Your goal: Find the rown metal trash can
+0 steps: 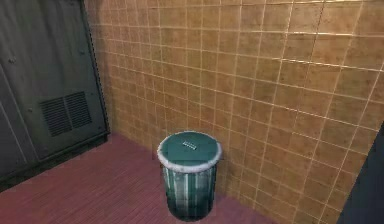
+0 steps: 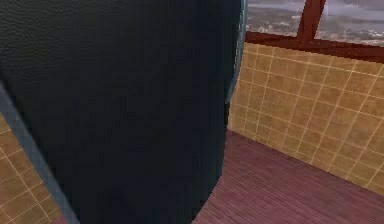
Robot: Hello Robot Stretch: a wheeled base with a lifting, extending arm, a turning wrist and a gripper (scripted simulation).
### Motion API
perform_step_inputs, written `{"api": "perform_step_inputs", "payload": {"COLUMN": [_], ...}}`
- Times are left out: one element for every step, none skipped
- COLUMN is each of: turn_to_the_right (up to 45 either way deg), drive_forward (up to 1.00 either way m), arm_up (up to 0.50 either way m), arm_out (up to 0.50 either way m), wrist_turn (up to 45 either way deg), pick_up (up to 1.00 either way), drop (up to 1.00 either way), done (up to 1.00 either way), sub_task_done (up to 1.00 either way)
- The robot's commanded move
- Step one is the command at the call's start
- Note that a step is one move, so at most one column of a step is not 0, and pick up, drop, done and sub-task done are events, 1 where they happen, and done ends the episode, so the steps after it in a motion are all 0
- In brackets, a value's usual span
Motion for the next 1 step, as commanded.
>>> {"api": "perform_step_inputs", "payload": {"turn_to_the_right": [0.0], "drive_forward": [0.0], "arm_up": [0.0], "arm_out": [0.0], "wrist_turn": [0.0], "pick_up": [0.0], "drop": [0.0], "done": [1.0], "sub_task_done": [0.0]}}
